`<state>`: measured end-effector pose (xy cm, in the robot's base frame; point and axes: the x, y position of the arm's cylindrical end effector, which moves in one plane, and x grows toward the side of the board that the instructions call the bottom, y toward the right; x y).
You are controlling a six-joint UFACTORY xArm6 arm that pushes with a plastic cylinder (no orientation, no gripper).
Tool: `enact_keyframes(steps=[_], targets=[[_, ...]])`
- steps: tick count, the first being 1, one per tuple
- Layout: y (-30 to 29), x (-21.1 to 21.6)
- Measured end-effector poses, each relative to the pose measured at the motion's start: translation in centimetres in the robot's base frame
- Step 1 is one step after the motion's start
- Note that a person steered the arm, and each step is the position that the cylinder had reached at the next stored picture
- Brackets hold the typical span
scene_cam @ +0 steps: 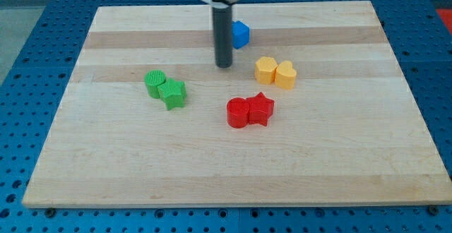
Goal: Push the red circle to the top left of the board
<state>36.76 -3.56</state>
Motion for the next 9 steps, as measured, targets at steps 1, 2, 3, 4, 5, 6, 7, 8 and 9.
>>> enact_keyframes(steps=[1, 2, 3, 4, 5, 6, 7, 8, 9], targets=[[-0.6, 1.8], [-0.6, 3.6], [-0.8, 5.8], [-1.9, 8.2], [-3.0, 11.6], [-2.9, 15.9], [0.0, 17.4], [3.0, 17.4], [4.7, 17.0]])
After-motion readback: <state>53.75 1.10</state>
